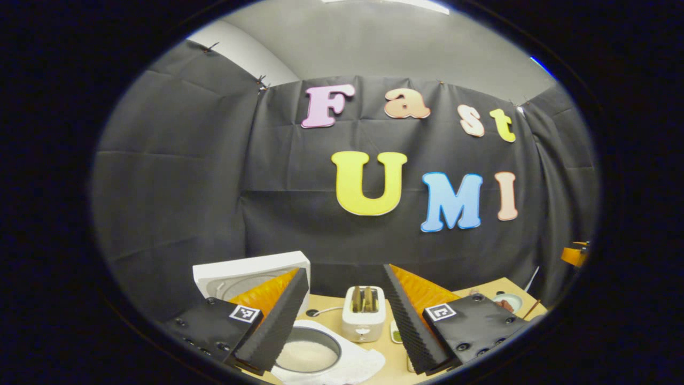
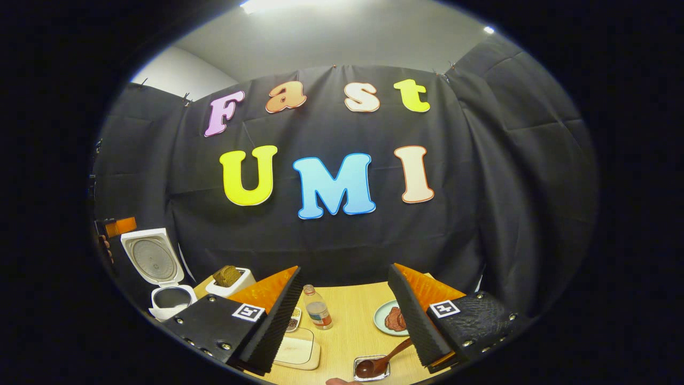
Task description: Close the left gripper, press the button to open the rice cooker; take a wooden spoon from the chopstick holder with the right hand, scoop a spoonful of rice and pour it into the rice cooker, then put the wooden spoon back into the chopstick holder.
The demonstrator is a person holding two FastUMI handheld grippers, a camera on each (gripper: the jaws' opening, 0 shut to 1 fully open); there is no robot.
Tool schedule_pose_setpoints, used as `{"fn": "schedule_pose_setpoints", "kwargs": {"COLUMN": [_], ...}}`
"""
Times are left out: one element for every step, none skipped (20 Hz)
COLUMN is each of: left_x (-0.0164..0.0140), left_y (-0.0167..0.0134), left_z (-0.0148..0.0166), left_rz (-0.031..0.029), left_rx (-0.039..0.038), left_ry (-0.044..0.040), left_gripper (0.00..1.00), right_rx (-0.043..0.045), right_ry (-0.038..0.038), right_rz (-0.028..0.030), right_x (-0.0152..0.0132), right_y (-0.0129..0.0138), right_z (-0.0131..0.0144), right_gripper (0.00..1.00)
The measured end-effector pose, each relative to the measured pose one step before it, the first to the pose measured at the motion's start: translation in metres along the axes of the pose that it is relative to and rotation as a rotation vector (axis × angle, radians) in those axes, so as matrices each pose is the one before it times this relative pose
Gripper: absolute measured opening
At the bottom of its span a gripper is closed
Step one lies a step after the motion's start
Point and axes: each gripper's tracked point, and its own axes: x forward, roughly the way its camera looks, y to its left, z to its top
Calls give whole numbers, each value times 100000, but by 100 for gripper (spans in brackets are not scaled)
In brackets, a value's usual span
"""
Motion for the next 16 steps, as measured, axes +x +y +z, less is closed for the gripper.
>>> {"fn": "schedule_pose_setpoints", "kwargs": {"left_x": [976,1023,1059,1106,1108,1295,1245,1227,1244,1208,1028,1129,1160,984,998,865], "left_y": [1458,1354,1243,1225,1175,1144,1185,1247,881,570,561,437,415,148,96,703], "left_z": [503,368,316,204,-10,-66,-329,-239,-297,-304,-270,-293,-396,-311,-264,-809], "left_rz": [2351,2191,2265,2267,2608,2705,3394,4268,3103,2102,2090,1366,1679,1306,1303,1664], "left_rx": [-375,-785,-762,-636,-685,-463,-641,-523,-724,-394,22,-5,-137,-892,-1663,-1442], "left_ry": [40,23,62,311,1197,874,1466,1124,1095,1387,1565,984,1686,1614,1506,1889], "left_gripper": [96,96,96,96,96,96,96,96,96,96,96,96,96,96,96,96], "right_rx": [224,212,-17,-269,-290,-232,-121,61,-88,-229,-323,-202,46,176,112,115], "right_ry": [689,818,768,410,352,570,493,370,375,398,716,650,444,312,321,288], "right_rz": [-510,-458,-443,-675,-487,-353,-627,-233,-558,-408,-683,-184,-200,-213,-453,-467], "right_x": [6,11,152,12,131,132,189,133,179,141,225,128,116,67,173,45], "right_y": [-37,-41,-42,-169,-50,-90,-62,-67,-113,-105,-121,-77,-100,-41,-192,-156], "right_z": [-194,-268,-231,-228,-67,-168,-94,-37,-30,-143,-152,-210,-95,2,-134,12], "right_gripper": [96,96,96,96,96,96,96,96,96,96,96,96,96,96,96,96]}}
